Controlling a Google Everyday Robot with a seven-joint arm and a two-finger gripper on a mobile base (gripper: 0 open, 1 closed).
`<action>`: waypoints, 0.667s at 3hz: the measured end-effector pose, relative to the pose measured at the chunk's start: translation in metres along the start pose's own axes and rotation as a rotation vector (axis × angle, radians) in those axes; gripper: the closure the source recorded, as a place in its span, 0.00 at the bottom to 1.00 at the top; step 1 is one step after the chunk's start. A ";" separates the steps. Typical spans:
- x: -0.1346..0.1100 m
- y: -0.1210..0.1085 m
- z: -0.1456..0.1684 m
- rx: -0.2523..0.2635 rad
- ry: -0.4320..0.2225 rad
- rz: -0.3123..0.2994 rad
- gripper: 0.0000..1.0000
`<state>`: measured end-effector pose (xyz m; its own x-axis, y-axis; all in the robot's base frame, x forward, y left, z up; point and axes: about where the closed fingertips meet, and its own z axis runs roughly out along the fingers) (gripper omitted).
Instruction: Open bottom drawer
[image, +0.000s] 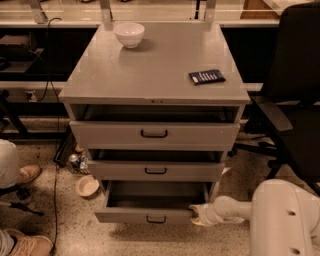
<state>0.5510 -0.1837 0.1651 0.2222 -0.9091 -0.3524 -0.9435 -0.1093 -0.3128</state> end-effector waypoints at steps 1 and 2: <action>0.009 0.009 -0.005 -0.008 -0.011 0.034 1.00; 0.025 0.033 -0.015 -0.021 -0.035 0.115 1.00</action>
Offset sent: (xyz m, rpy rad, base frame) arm -0.1176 -0.1325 -0.0235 0.2147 0.2580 -0.3354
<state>0.5216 -0.2164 0.1589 0.1200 -0.9015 -0.4158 -0.9681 -0.0135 -0.2500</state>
